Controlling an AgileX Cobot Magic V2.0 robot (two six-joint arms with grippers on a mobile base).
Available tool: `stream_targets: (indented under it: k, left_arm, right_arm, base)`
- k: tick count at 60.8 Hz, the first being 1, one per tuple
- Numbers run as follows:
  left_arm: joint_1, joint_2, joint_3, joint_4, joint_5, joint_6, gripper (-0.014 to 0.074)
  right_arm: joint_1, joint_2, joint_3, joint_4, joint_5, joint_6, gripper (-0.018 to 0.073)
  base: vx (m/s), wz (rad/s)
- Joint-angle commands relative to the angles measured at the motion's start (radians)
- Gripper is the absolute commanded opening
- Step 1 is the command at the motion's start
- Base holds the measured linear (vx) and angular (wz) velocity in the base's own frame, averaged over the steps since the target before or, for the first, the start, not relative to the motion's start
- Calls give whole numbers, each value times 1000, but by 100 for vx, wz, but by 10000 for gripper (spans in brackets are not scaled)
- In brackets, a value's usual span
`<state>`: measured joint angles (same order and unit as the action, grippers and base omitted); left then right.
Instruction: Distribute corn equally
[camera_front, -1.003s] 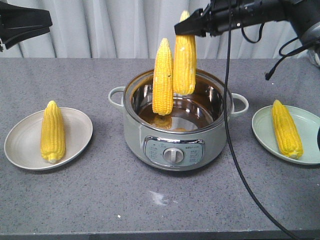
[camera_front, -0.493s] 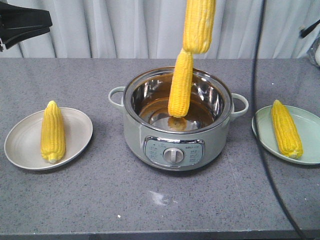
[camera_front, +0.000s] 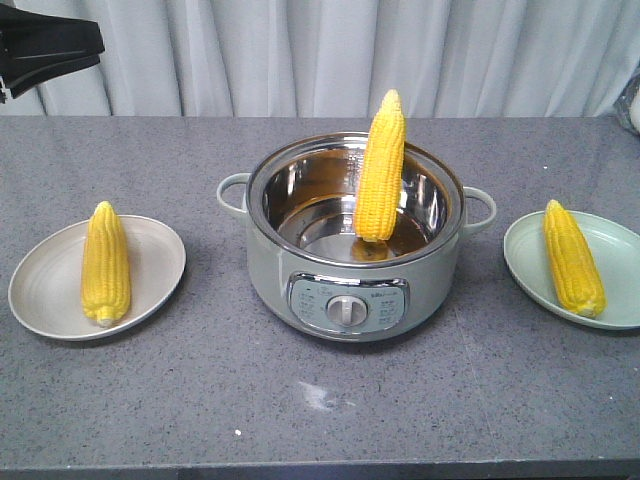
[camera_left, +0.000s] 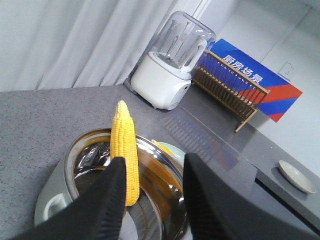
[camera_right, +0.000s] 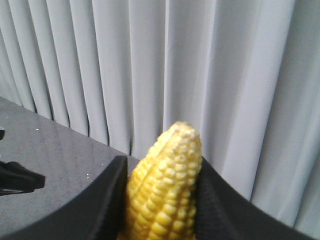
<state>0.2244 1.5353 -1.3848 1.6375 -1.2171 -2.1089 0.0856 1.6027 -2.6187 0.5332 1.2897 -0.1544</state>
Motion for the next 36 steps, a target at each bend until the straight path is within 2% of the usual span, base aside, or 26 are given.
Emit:
stream_targets:
  k: [1,6,16,25,36]
  left_arm:
    - [0,-40,-31,-77,-148,-10,264]
    - [0,-40,-31,-86,-151,-10,264]
    - [0,-40,-31,-84,-151,-10,258]
    - [0,-40,-31,-84,-151,-10,240]
    - [0,-40,-31,-84,-151,-10,239]
  right_arm:
    - [-6,-89,112,5,0,2,-4]
    - [-6,-157,260,-11,0,-10,-4]
    - [-6,-253,474,-112,0,-11,-4]
    - [-6,-285,551,-118,0,-8,-4]
    - [-6,-286,554,-114,0,-8,-4]
  base:
    - [0,0]
    - [0,0]
    - [0,0]
    - [0,0]
    - [0,0]
